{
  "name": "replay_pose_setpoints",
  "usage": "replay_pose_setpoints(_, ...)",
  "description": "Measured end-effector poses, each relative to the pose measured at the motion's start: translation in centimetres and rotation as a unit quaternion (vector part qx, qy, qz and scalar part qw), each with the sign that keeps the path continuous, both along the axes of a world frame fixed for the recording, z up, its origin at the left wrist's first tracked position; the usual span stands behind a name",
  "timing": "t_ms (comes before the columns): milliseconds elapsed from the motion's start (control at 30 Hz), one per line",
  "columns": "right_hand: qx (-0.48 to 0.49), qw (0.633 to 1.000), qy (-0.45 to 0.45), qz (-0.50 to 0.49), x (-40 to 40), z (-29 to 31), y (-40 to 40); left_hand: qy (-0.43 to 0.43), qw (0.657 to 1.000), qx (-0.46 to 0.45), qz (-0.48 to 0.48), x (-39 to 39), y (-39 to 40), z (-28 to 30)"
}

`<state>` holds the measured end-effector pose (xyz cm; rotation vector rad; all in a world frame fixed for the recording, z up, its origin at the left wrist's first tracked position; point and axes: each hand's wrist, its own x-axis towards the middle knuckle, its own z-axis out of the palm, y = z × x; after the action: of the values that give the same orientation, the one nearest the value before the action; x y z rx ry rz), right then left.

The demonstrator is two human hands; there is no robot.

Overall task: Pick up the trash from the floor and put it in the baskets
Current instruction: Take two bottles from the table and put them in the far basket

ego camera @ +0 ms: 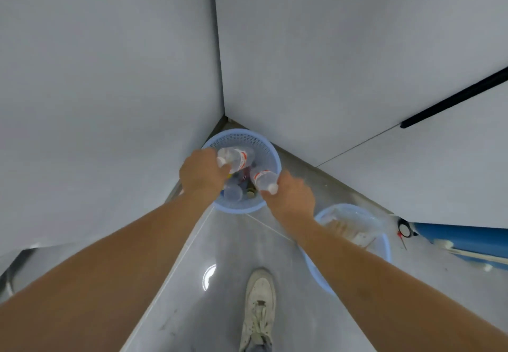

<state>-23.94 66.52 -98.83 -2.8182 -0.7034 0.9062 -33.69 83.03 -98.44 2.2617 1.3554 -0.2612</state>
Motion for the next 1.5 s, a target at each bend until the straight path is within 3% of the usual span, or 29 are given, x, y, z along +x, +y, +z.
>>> replay_pose_setpoints(133,-0.019,0.998,0.027,0.062,0.2,-1.3,0.4,0.025,0.998,0.006,-0.062,0.9,-0.3,-1.5)
replay_pose_setpoints(367,0.036,0.993,-0.030,0.112,-1.8,2.8,2.3,-0.044,0.998,-0.016,-0.048,-3.8,-0.9,3.0)
replay_pose_setpoints(567,0.110,0.986,-0.026,0.121,-9.2,11.0,4.0,-0.113,0.989,-0.076,-0.063,-12.2,-1.3,10.9)
replay_pose_setpoints(800,0.111,0.973,-0.049,0.196,-21.7,21.9,4.1,-0.140,0.985,-0.086,-0.053,-26.7,-3.4,21.5)
replay_pose_setpoints(967,0.143,0.959,-0.027,0.242,-33.3,27.5,6.1,-0.184,0.980,-0.072,0.033,-40.4,-3.3,26.3)
replay_pose_setpoints(1200,0.149,0.926,0.019,0.346,-48.6,30.3,12.5,-0.212,0.957,-0.039,0.195,-58.7,-0.4,29.8)
replay_pose_setpoints(1500,0.201,0.878,0.101,0.422,-58.5,27.5,24.5,-0.252,0.885,0.040,0.389,-69.0,2.8,27.5)
